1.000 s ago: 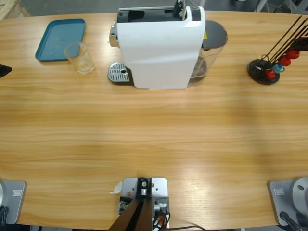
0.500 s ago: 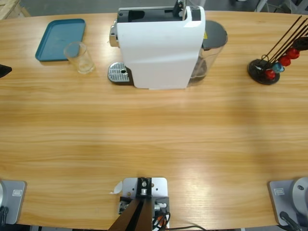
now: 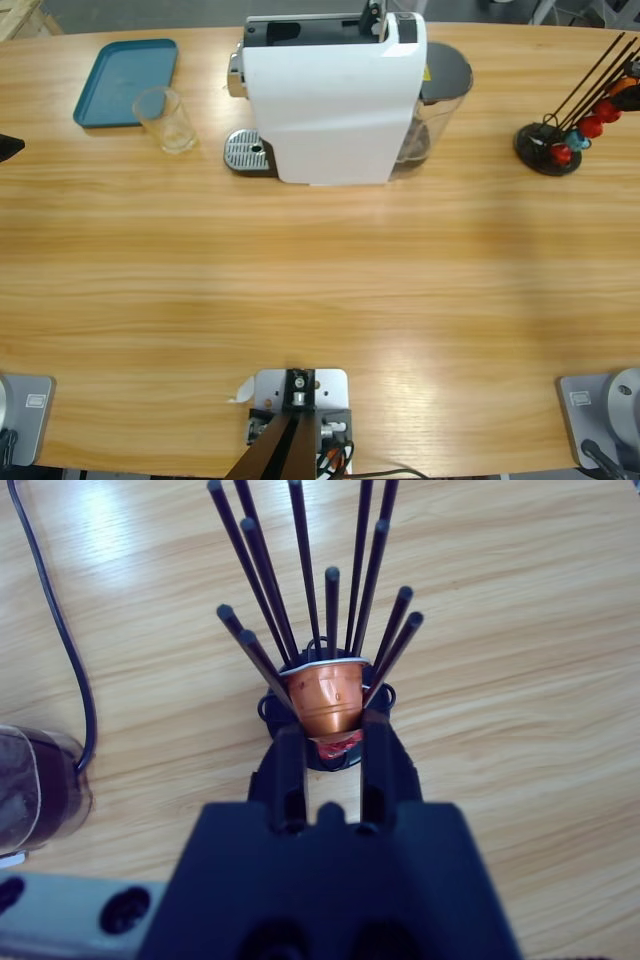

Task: Pour coffee

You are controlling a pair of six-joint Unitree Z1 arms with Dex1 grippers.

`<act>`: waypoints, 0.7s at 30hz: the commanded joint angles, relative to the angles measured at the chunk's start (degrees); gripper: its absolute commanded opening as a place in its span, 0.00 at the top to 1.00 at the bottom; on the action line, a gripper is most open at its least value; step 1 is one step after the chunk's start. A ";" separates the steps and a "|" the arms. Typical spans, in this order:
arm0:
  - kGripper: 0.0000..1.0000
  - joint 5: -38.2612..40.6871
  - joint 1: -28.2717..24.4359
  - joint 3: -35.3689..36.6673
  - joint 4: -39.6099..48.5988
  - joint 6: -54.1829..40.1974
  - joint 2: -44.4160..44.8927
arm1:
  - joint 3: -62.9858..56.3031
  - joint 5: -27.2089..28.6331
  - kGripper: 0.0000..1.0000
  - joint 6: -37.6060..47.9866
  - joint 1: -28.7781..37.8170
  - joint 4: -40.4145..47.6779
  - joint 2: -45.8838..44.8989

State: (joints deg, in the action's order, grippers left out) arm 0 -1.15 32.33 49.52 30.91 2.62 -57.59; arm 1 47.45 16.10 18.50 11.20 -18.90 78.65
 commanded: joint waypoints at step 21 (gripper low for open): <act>0.42 -0.61 0.45 -2.33 -1.64 -0.69 0.13 | 10.47 0.23 1.00 -3.34 -0.57 -9.61 -3.50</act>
State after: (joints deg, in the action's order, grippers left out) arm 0 -1.15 32.33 49.37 29.95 2.62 -57.59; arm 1 54.21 16.10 16.52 11.19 -25.67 76.28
